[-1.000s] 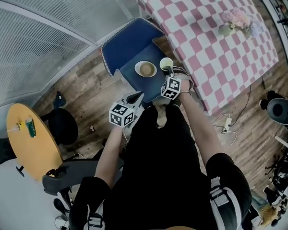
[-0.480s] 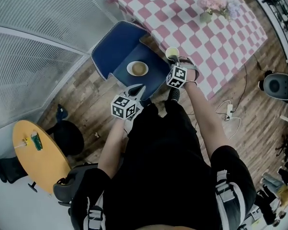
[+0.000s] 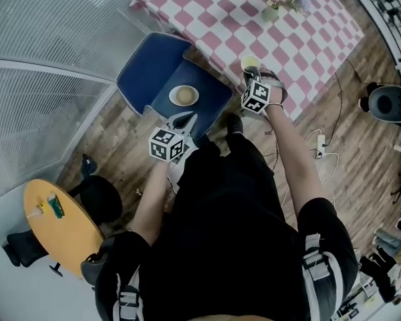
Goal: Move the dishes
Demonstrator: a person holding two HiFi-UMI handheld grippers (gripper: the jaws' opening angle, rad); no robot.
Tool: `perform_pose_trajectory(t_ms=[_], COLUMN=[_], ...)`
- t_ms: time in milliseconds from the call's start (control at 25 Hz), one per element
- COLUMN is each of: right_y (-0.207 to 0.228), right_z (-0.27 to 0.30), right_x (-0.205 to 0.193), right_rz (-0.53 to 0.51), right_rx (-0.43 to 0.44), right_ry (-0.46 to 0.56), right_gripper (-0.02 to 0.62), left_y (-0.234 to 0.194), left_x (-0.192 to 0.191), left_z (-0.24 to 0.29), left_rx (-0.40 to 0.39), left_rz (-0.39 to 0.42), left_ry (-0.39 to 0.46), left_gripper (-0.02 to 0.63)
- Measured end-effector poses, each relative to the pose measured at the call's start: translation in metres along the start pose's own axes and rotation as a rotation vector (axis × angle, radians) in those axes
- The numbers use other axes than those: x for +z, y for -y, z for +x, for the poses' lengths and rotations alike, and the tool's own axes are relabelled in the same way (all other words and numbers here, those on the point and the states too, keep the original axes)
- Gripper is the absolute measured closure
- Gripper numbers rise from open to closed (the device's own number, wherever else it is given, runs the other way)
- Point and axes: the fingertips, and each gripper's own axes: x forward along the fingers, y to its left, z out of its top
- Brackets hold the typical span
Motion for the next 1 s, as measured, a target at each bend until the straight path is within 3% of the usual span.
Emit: perform_pose_trajectory(t_ms=[1000], right_y=[0.082], right_z=[0.017], right_x=[-0.137], right_rz=[0.023], right_rx=[0.043], right_ry=[-0.026], right_gripper=[0.555], left_y=[0.05], left_x=[0.047], left_z=[0.091], left_rx=[0.095], left_rz=[-0.05], left_ry=[0.035], left_gripper=[0.584])
